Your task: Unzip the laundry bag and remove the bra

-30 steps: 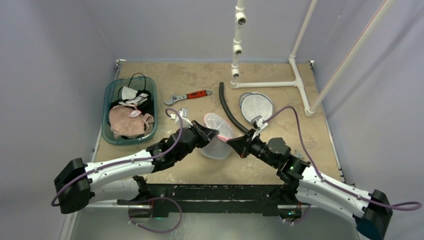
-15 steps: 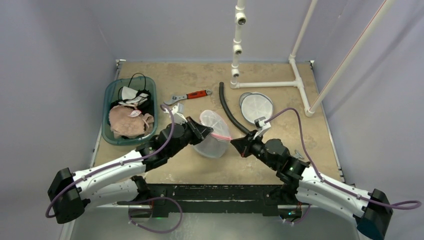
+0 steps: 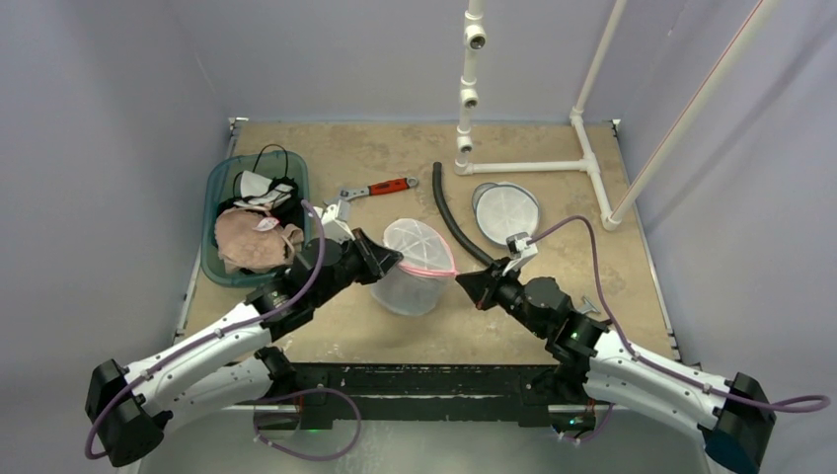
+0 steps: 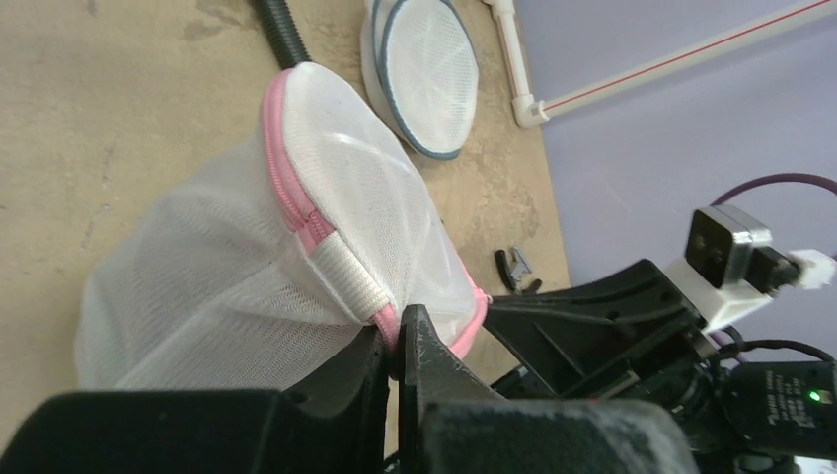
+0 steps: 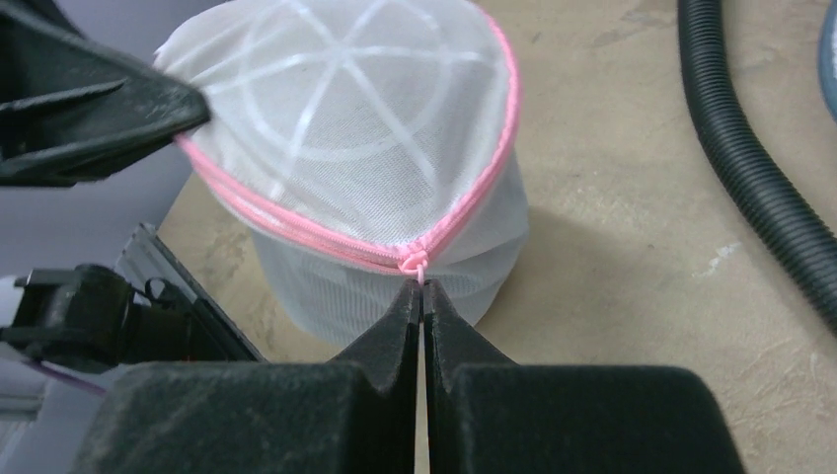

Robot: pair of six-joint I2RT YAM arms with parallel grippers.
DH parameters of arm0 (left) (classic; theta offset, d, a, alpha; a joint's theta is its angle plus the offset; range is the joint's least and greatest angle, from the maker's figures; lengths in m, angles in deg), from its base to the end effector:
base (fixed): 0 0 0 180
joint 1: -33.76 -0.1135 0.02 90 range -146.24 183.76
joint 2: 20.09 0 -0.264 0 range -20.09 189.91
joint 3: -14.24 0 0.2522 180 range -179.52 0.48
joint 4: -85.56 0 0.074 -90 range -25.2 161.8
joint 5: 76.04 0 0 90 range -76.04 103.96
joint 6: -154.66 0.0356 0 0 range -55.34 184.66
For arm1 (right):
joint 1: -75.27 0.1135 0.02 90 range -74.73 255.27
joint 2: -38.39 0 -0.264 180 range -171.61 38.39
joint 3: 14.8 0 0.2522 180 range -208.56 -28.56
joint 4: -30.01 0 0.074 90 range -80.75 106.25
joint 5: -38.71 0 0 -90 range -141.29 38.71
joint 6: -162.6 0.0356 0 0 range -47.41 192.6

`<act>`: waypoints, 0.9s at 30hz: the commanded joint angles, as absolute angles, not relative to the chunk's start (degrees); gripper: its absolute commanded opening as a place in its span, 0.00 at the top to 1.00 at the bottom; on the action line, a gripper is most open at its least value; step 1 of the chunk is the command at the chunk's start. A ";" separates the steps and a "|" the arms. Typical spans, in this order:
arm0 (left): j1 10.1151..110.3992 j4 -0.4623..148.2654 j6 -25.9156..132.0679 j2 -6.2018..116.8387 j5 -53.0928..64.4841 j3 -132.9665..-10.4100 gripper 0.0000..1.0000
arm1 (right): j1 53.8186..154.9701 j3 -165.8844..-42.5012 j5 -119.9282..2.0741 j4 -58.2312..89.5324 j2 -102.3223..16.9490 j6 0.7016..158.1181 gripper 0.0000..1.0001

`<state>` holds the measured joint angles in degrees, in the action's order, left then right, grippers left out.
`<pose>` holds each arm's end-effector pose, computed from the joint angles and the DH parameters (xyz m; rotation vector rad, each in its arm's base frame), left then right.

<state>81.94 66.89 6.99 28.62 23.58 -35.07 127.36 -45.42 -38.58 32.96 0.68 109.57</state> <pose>0.1389 -0.1463 0.2807 -0.2920 2.0165 -1.0742 0.1105 0.1292 0.2360 -0.0499 1.7388 0.9914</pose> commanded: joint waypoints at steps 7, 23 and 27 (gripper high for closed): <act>77.08 73.44 9.45 30.53 19.49 -29.68 0.61 | 126.98 -42.67 -46.19 38.14 0.56 101.64 1.00; 94.28 61.61 -12.28 23.97 29.99 -35.40 0.22 | 126.95 -43.14 -48.12 38.77 -0.71 100.64 1.00; 107.01 64.41 -21.17 26.77 44.28 -34.98 0.21 | 126.96 -43.24 -47.78 38.44 -0.62 100.60 1.00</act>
<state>98.60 61.36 -9.10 24.82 29.38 -36.01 127.23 -42.89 -47.84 36.54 -0.70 101.89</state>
